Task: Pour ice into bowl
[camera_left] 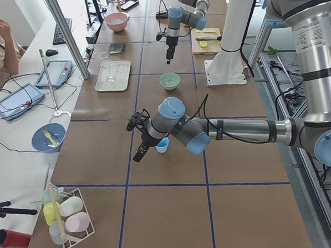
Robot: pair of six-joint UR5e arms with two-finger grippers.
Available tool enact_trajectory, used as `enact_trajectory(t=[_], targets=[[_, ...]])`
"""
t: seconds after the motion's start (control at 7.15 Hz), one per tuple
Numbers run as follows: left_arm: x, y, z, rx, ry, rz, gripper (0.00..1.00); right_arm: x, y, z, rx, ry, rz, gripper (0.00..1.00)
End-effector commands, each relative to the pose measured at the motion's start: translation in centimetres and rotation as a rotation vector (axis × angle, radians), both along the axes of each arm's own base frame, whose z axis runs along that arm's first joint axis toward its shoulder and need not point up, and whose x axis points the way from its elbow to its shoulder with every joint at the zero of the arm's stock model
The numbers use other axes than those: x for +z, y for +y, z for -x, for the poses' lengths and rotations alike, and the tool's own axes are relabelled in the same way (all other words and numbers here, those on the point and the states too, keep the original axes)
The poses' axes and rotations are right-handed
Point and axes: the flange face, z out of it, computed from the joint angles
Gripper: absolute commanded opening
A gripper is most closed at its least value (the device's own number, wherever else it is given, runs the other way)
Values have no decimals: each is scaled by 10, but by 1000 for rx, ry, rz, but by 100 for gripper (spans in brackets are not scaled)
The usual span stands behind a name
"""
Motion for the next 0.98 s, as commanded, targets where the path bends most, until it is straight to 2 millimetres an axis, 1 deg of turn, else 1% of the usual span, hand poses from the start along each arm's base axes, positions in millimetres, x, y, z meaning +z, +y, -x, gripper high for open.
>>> enact_trajectory(t=[0.0,0.14,0.28,0.42,0.56,0.7,0.84], targets=[[10,1,7,25,-27,43,100,-21,-7,45,-37,108,18,100],[9,1,7,21,-25,44,100,-10,-1,54,-70,153,0,96],[9,1,7,20,-26,43,100,1,-2,66,-77,184,7,93],[9,1,7,19,-25,43,100,18,10,83,-79,224,-1,92],[6,2,9,14,-23,38,100,14,14,86,-67,224,-9,71],[7,2,10,12,-24,40,100,14,14,86,-66,220,-3,23],[8,2,10,12,-24,40,100,12,11,82,-75,210,-3,0]])
